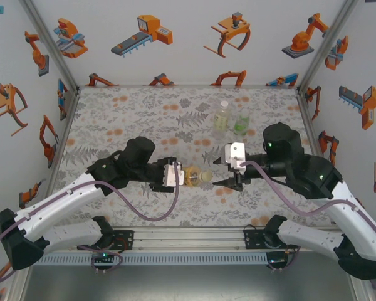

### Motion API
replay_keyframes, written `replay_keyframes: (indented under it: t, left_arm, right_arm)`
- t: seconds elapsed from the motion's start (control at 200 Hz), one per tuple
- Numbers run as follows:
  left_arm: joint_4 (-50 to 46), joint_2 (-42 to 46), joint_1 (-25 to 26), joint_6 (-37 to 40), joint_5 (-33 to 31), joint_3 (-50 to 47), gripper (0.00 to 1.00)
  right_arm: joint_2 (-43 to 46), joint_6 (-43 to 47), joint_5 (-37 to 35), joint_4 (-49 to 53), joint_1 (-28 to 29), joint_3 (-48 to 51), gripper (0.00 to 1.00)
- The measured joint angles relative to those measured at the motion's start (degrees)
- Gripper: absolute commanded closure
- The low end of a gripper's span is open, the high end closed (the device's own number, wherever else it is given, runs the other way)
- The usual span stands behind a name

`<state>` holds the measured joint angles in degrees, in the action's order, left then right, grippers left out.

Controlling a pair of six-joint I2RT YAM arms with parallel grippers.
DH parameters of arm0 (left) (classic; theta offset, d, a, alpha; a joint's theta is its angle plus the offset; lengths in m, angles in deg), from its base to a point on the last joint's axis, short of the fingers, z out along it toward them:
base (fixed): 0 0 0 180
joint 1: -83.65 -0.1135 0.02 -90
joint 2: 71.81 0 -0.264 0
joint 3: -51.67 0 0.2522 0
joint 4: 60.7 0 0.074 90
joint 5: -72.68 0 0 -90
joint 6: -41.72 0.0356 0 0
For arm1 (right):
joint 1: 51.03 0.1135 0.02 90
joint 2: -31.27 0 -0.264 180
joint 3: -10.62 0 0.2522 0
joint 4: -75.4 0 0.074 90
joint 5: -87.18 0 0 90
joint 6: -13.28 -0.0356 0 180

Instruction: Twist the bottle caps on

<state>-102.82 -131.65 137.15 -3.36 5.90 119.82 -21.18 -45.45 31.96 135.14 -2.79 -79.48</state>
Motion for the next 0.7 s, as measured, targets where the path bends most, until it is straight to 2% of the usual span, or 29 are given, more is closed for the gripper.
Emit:
replay_keyframes:
  t: [0.215, 0.701]
  left_arm:
    - [-0.04, -0.02, 0.0, 0.0, 0.42, 0.7, 1.0]
    - [-0.02, -0.02, 0.0, -0.07, 0.66, 0.85, 1.0]
  right_arm:
    - [-0.92, 3.1, 2.32, -0.83, 0.83, 1.22, 0.49]
    - [-0.96, 3.28, 1.11, -5.2, 2.73, 4.35, 0.62]
